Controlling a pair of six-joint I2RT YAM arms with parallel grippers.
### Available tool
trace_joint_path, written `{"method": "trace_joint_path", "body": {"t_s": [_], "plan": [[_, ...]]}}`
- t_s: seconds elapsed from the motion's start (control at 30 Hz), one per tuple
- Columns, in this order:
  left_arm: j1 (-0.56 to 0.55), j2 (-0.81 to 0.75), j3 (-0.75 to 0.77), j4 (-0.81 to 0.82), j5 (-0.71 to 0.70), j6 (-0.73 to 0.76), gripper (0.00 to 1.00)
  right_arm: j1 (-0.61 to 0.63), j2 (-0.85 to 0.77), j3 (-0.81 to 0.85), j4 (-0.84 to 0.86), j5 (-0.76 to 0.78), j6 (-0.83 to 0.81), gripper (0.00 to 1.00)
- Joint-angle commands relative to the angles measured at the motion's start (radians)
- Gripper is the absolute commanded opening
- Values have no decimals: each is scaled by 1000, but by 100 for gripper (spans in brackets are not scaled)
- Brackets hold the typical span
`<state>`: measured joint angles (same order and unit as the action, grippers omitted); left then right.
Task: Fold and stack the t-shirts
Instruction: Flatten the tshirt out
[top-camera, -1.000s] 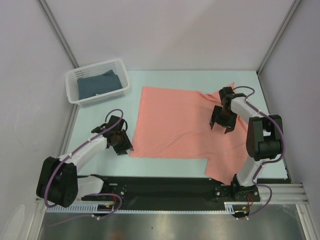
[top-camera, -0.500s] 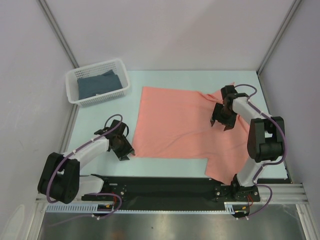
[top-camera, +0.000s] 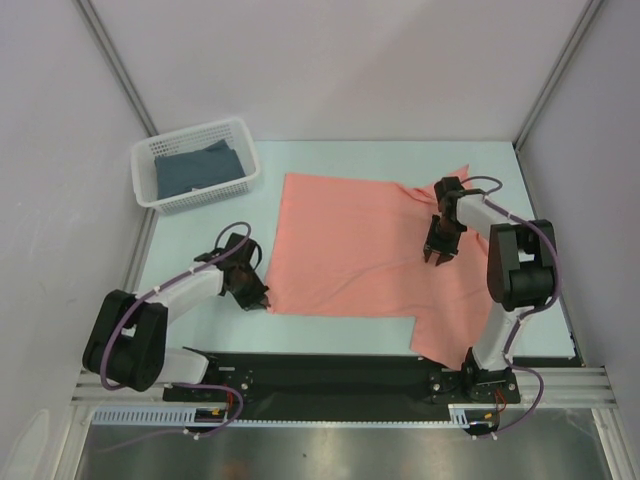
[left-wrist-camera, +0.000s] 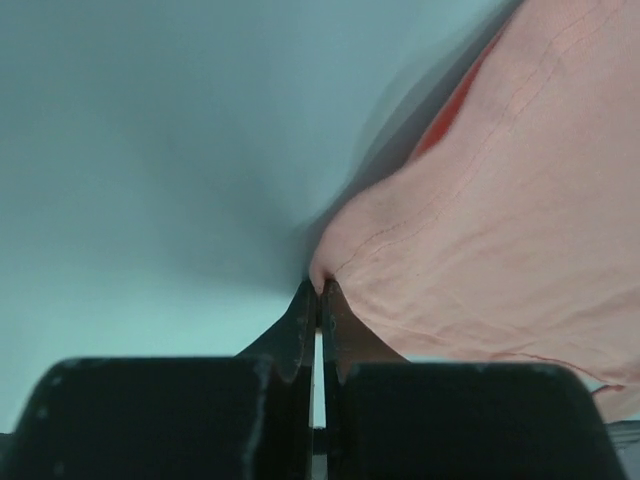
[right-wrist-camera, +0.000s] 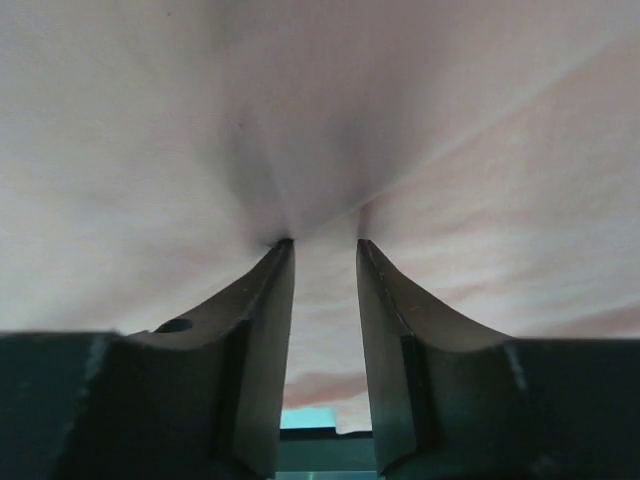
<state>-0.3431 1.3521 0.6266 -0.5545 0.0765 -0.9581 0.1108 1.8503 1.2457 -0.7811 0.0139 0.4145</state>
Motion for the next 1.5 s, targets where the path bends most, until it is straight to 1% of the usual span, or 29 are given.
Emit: {"method": "trace_joint_path", "body": {"t_s": [0.0, 0.13, 0.2, 0.23, 0.27, 0.3, 0.37, 0.4, 0.43, 0.5, 0.53, 0.6, 0.63, 0.67, 0.7, 0.73, 0.77, 0.8, 0.83, 0.87, 0.9, 0.93, 0.97, 1.0, 1.1, 1.17, 1.2, 1.3, 1.47], "plan": [[-2, 16, 34, 34, -138, 73, 0, 7, 44, 41, 48, -3, 44, 34], [-2, 30, 114, 80, -167, 149, 0, 29, 133, 96, 104, -29, 79, 35], [-2, 82, 185, 117, -159, 205, 0, 44, 185, 190, 124, -35, 76, 37], [0, 100, 235, 129, -155, 223, 0, 46, 257, 237, 123, -48, 79, 39], [3, 122, 263, 136, -156, 249, 0, 44, 295, 361, 103, -61, 79, 39], [7, 143, 292, 140, -156, 258, 0, 43, 346, 433, 83, -74, 76, 41], [26, 209, 373, 165, -123, 294, 1, 38, 475, 605, -36, -84, 72, 45], [32, 228, 402, 165, -113, 306, 0, 32, 510, 771, -94, -80, 66, 45], [36, 260, 460, 151, -113, 317, 0, 27, 553, 853, -184, -63, 44, 50], [38, 266, 490, 137, -133, 335, 0, 7, 550, 958, -240, -58, 14, 57], [38, 263, 492, 143, -132, 341, 0, -3, 535, 963, -289, -52, 3, 64], [38, 254, 487, 143, -133, 360, 0, -28, 420, 910, -310, -54, -23, 71], [39, 252, 486, 140, -135, 366, 0, -51, 368, 805, -305, -51, -28, 75], [41, 254, 484, 137, -135, 378, 0, -68, 243, 728, -299, -60, -32, 75], [44, 255, 483, 130, -136, 383, 0, -95, 183, 580, -290, -89, -28, 75], [44, 255, 482, 131, -133, 393, 0, -102, 121, 489, -273, -107, -19, 75], [46, 254, 484, 130, -129, 398, 0, -134, -1, 413, -267, -132, 3, 75], [46, 252, 486, 134, -120, 406, 0, -146, -57, 343, -267, -185, 15, 76], [46, 251, 490, 142, -103, 415, 0, -164, -121, 190, -264, -196, 32, 77], [46, 249, 493, 149, -84, 436, 0, -166, -178, 129, -264, -204, 46, 77], [44, 248, 498, 151, -48, 446, 0, -165, -286, 62, -262, -203, 82, 77], [44, 246, 505, 153, -40, 449, 0, -163, -333, 10, -277, -197, 108, 76], [42, 243, 504, 154, -28, 453, 0, -164, -371, -88, -286, -196, 141, 76], [44, 243, 507, 156, -17, 455, 0, -168, -437, -129, -297, -209, 192, 74], [42, 248, 521, 143, 12, 463, 0, -166, -508, -245, -314, -198, 273, 70], [42, 248, 527, 137, 16, 464, 0, -166, -545, -326, -288, -196, 337, 69], [42, 246, 525, 136, 19, 464, 0, -172, -551, -356, -268, -221, 358, 66], [42, 243, 528, 127, 23, 472, 0, -184, -548, -420, -262, -230, 403, 58], [42, 240, 539, 107, 14, 492, 0, -171, -557, -459, -290, -161, 423, 56]]}}
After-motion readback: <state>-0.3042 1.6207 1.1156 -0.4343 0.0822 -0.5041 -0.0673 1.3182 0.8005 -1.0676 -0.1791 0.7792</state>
